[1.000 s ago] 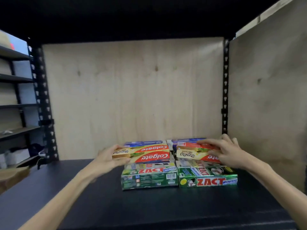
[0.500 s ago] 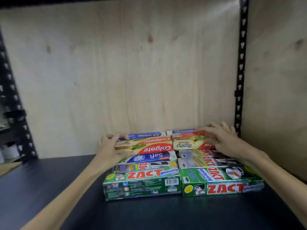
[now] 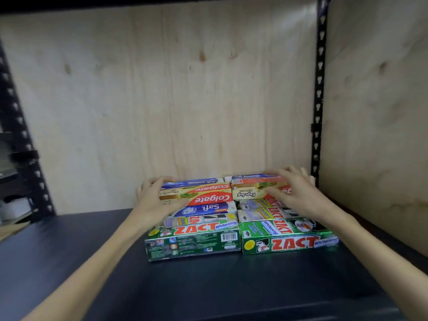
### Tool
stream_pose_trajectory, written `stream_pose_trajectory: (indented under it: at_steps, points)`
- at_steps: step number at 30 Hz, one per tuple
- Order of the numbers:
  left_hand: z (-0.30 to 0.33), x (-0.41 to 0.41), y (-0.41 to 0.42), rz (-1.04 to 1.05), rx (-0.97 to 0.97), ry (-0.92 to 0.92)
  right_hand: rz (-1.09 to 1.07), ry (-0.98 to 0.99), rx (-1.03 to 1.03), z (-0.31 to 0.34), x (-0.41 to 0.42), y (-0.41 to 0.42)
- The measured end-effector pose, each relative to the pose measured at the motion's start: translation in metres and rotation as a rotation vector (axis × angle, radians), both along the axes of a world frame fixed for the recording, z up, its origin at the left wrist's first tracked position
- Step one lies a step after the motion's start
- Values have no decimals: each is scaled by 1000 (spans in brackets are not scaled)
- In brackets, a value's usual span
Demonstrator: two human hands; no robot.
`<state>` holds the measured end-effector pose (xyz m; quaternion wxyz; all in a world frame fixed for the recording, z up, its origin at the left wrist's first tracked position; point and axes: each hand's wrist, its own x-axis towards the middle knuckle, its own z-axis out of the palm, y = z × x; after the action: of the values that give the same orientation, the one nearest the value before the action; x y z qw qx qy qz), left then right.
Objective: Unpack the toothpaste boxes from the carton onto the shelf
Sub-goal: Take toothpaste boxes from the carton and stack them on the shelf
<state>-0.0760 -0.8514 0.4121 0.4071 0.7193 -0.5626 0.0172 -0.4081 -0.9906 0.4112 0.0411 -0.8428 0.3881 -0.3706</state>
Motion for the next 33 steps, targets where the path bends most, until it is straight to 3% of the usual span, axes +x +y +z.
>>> stream_pose_trajectory:
  at_steps: [14, 21, 25, 33]
  points:
    - [-52, -116, 158, -29, -309, -9, 103, -263, -26, -52, 14, 200]
    - [-164, -160, 252, -27, -485, -23, 70, -480, -113, -163, 27, 332]
    - [-278, -168, 286, 23, -313, 72, -35, -464, 70, -284, 32, 375]
    - [-488, -165, 328, 64, 453, 157, -309, -67, 664, -484, -2, 410]
